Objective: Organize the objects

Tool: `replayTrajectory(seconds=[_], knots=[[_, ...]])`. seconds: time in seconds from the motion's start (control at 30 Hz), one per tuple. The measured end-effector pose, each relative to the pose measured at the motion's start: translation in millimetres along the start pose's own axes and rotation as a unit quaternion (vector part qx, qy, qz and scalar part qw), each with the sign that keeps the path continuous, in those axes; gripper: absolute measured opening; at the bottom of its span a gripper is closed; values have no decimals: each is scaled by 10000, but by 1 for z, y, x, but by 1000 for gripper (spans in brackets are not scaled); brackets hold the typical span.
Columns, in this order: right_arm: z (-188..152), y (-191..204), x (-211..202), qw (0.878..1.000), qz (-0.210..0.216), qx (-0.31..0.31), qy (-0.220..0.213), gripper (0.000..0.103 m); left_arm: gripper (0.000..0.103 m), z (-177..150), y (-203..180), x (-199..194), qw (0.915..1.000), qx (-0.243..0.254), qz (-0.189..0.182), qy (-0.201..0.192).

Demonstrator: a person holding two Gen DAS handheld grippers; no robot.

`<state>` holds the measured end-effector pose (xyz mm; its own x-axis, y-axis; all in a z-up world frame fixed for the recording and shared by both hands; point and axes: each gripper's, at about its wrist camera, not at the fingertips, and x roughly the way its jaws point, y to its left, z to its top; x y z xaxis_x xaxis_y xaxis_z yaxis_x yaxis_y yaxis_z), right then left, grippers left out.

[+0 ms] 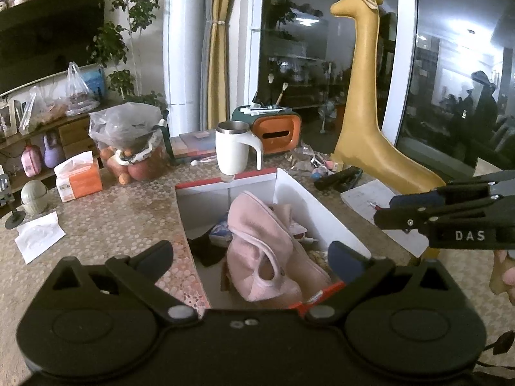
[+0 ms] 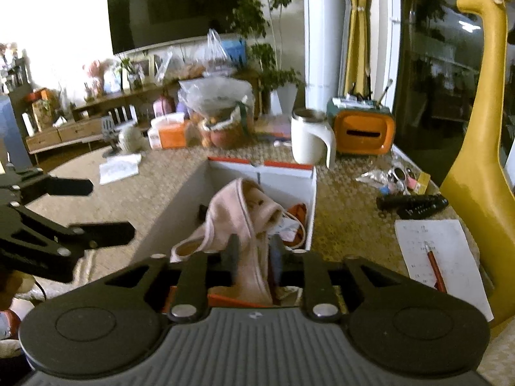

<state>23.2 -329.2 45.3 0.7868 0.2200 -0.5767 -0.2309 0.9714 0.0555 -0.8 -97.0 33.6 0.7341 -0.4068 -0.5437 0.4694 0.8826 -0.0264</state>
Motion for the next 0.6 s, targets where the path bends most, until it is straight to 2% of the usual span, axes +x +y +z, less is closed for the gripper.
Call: replayTrajectory(seconds=[0.07, 0.3, 0.47, 0.6], knots=[[-2, 4, -6, 10000, -9, -6, -76, 42, 102, -3, -2, -5, 10000, 8, 44, -53], [-12, 15, -21, 9997, -27, -82, -210, 56, 102, -11, -5, -19, 9998, -91, -70, -175], [-22, 19, -28, 9997, -17, 16, -255, 76, 102, -19, -6, -23, 9996, -218, -109, -172], [-34, 24, -35, 9989, -169, 35, -442, 87, 102, -23, -6, -27, 9993, -301, -110, -185]])
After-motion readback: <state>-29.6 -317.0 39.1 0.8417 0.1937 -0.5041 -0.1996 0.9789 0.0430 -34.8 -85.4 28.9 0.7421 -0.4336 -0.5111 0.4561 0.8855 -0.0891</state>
